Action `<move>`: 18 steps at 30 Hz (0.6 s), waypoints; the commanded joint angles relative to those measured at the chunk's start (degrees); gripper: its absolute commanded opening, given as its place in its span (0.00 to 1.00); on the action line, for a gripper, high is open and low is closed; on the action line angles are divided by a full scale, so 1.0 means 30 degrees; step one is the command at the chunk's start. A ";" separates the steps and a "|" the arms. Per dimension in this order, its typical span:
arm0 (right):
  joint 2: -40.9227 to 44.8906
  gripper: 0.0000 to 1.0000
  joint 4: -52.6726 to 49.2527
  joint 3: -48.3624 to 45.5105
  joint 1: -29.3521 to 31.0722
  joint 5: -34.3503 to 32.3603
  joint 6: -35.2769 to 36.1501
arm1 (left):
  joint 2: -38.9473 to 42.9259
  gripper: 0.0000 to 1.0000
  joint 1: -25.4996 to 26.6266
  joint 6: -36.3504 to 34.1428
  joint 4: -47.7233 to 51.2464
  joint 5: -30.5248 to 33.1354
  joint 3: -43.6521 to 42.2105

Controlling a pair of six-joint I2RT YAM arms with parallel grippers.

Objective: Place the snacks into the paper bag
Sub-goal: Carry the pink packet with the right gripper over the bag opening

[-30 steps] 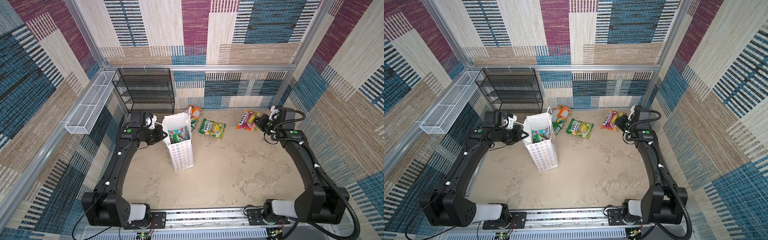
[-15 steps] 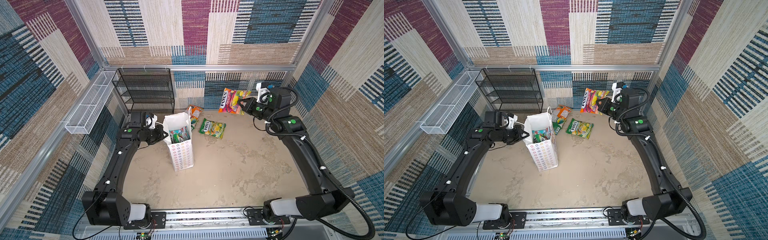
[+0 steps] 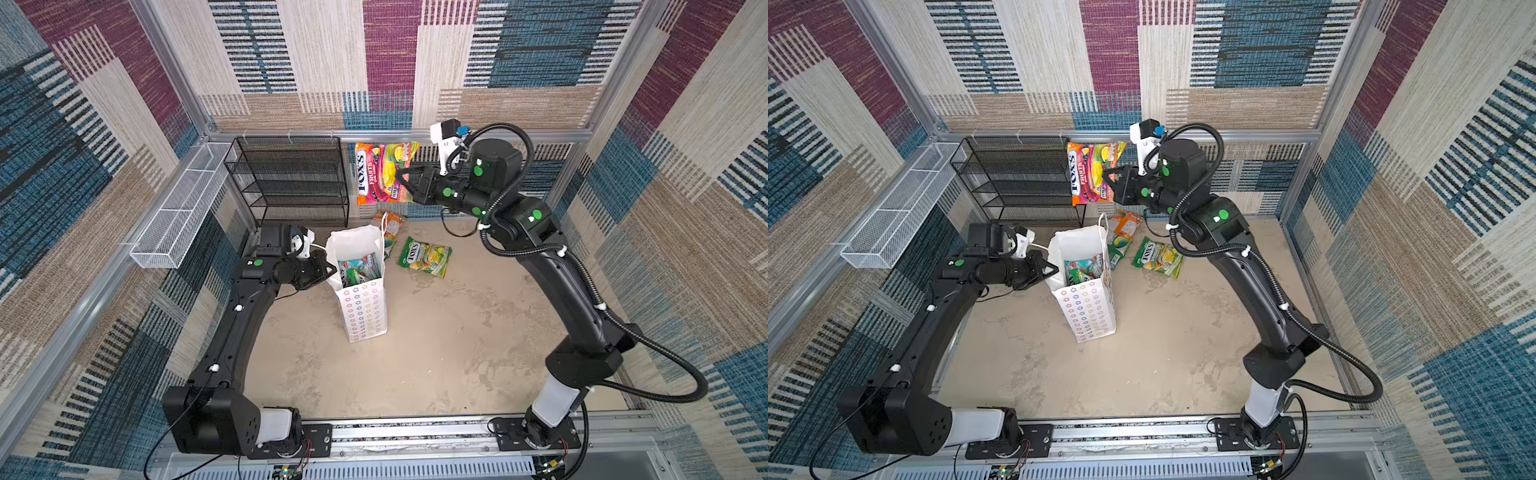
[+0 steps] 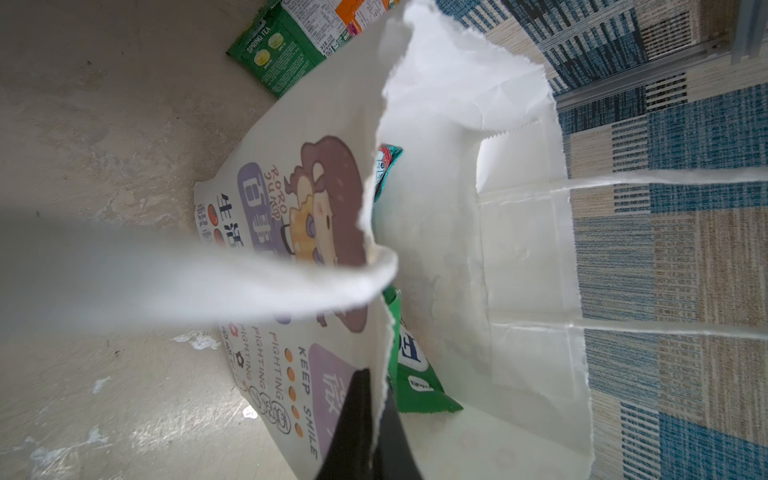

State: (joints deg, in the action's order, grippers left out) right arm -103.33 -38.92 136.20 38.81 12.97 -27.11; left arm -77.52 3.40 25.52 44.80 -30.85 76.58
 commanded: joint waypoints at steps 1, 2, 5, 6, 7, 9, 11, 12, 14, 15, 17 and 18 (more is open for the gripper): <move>-0.1545 0.00 -0.2130 0.2503 0.0917 -0.1032 0.0919 | 0.0122 0.00 -0.0017 0.0060 -0.0915 -0.0615 -0.0034; -0.1987 0.00 -0.2611 0.3012 0.1149 -0.1199 0.0918 | 0.0145 0.00 -0.0018 0.0082 -0.0916 -0.0615 -0.0037; -0.2325 0.00 -0.3254 0.2260 0.1964 -0.1890 0.0811 | 0.0090 0.00 -0.0005 0.0104 -0.0899 -0.0615 -0.0037; -0.2299 0.00 -0.3255 0.1635 0.2231 -0.2054 0.0809 | 0.0087 0.00 -0.0016 0.0080 -0.0914 -0.0615 0.0003; -0.2267 0.00 -0.3274 0.1220 0.2435 -0.2176 0.0830 | 0.0109 0.00 -0.0018 0.0107 -0.0905 -0.0615 -0.0036; -0.2365 0.00 -0.3642 0.0944 0.2760 -0.2583 0.0783 | 0.0103 0.00 -0.0004 0.0100 -0.0901 -0.0615 -0.0037; -0.2631 0.00 -0.4341 0.1225 0.2968 -0.3114 0.0728 | 0.0101 0.00 -0.0014 0.0132 -0.0899 -0.0615 -0.0037; -0.2780 0.00 -0.4690 0.1354 0.3003 -0.3194 0.0667 | 0.0113 0.00 -0.0009 0.0137 -0.0899 -0.0615 -0.0009; -0.3085 0.00 -0.5202 0.1269 0.3216 -0.3132 0.0624 | 0.0160 0.00 -0.0019 0.0122 -0.0908 -0.0615 -0.0010; -0.3322 0.00 -0.5630 0.1333 0.3296 -0.3155 0.0638 | 0.0178 0.00 -0.0017 0.0122 -0.0899 -0.0615 -0.0008; -0.3711 0.00 -0.6841 0.1612 0.3409 -0.3419 0.0681 | 0.0204 0.00 -0.0020 0.0067 -0.0912 -0.0544 -0.0037; -0.3787 0.00 -0.7424 0.1537 0.3461 -0.3794 0.0738 | 0.0175 0.00 -0.0020 0.0071 -0.0899 -0.0513 -0.0037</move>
State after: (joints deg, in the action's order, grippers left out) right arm -114.02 -56.69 140.27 48.82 4.32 -25.26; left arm -77.43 3.40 25.54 44.80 -30.85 76.53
